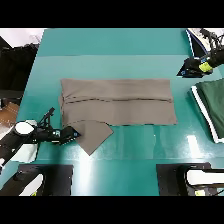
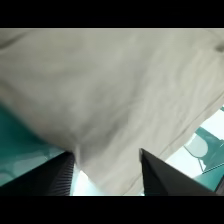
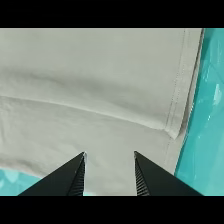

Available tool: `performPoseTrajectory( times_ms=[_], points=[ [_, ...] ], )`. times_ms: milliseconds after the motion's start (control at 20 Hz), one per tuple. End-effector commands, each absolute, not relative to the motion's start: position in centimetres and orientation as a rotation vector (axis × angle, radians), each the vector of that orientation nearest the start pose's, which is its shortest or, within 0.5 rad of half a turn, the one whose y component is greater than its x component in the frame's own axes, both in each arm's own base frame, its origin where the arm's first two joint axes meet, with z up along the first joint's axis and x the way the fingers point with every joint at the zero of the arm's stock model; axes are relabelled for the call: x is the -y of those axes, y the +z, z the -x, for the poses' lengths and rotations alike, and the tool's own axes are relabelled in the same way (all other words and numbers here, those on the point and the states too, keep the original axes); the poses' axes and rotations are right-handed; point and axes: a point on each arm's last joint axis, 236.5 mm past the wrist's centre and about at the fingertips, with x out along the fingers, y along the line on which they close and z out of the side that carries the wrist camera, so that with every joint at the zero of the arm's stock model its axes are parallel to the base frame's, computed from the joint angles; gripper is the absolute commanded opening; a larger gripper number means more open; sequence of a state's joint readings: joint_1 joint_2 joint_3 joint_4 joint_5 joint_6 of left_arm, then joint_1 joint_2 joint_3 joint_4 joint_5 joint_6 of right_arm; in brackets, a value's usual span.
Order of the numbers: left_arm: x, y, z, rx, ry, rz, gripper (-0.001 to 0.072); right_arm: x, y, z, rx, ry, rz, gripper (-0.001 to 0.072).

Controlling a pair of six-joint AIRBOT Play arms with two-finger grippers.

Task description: Fold the shirts.

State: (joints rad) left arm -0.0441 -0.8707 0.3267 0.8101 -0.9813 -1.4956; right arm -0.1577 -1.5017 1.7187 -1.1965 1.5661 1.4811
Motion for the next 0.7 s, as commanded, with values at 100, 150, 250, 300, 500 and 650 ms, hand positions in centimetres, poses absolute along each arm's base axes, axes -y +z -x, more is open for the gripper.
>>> performPoseTrajectory(
  times_ms=[100,150,250,300,500,650],
  points=[
    [15.1,-8.3,-21.2,-1.404,-0.257,0.726,0.0027,-1.3,10.0,-40.2,-1.378,0.253,-0.282,0.0337],
    [15.2,-7.9,-21.5,-1.396,-0.265,0.724,0.0028,-1.0,9.6,-39.6,-1.389,0.243,-0.294,0.0337],
    [15.6,-6.7,-22.0,-1.388,-0.308,0.698,0.0027,0.1,8.0,-37.2,-1.429,0.221,-0.327,0.0337],
    [15.8,-6.0,-22.4,-1.375,-0.336,0.677,0.0027,0.8,6.5,-35.6,-1.459,0.204,-0.358,0.0337],
    [16.1,-4.5,-23.3,-1.347,-0.379,0.65,0.0027,2.9,-1.3,-28.8,-1.573,0.142,-0.494,0.0343],
    [16.1,-4.5,-23.2,-1.353,-0.381,0.646,0.0027,2.9,-5.6,-25.7,-1.607,0.127,-0.605,0.0345]
  ],
)
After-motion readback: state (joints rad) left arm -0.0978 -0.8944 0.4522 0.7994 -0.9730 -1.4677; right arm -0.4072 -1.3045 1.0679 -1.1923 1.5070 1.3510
